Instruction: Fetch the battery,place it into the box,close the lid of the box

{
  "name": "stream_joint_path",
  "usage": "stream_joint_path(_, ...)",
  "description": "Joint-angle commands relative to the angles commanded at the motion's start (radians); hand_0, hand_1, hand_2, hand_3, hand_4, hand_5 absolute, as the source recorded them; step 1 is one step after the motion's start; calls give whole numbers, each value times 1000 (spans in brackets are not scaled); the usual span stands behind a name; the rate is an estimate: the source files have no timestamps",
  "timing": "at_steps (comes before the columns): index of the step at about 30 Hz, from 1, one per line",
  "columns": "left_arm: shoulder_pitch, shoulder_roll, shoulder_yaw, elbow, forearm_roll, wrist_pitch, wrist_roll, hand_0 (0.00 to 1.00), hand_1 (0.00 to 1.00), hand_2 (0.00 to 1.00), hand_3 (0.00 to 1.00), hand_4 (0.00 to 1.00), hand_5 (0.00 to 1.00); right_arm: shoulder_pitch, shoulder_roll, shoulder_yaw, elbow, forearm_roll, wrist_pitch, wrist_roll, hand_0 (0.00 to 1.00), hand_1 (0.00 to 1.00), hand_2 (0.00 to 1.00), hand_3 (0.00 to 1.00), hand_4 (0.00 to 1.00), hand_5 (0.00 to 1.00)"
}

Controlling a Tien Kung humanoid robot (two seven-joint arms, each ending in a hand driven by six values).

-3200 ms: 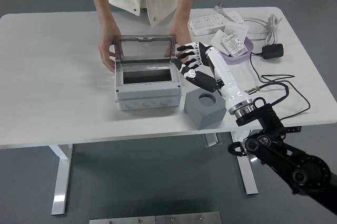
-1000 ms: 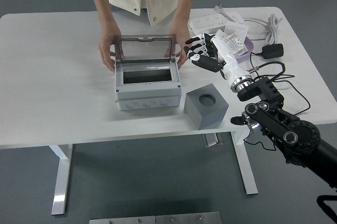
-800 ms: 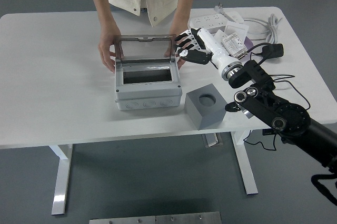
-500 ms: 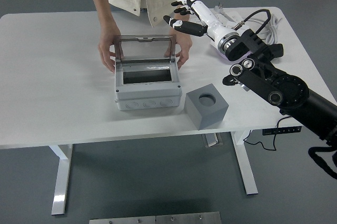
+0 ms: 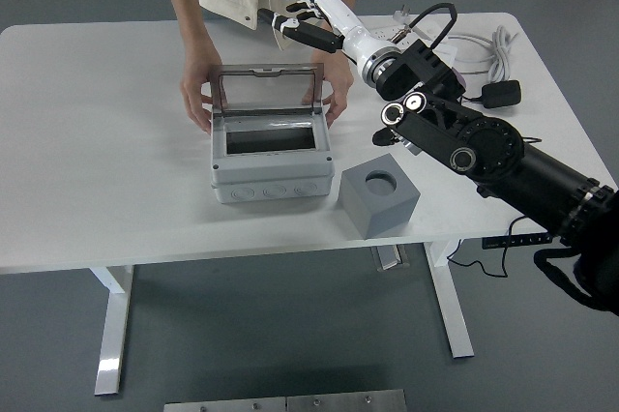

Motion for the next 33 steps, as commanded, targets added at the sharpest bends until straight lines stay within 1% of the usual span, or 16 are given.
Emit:
stream_joint_path(4,-8,1,4,0,-1,0,0,659,751,718,796,657,273,4,22,-44,-36,35,-9,13,961,819,817,838,937,809)
stream_joint_path(8,-16,-1,10,0,-3,-1,-2,658,751,719,798,658,272,-5,34,-79,-56,58,-15,23,959,817,816,835,933,812)
stream_joint_path(17,-21,-7,5,0,12,-2,1,658,751,718,797,658,273,-30,44,-130,-70,80,-20,34,957,811,814,831,929,814)
stream_joint_path(25,-18,-6,-1,0,17,-1,1,659,751,718,800,659,273,-31,37,-140,-40,41,-19,20,956,808,807,823,920,810)
stream_joint_path(33,-11,-9,2,0,8,1,-1,659,751,718,800,659,273,-33,15,-122,27,-27,-14,-10,956,807,806,823,918,807)
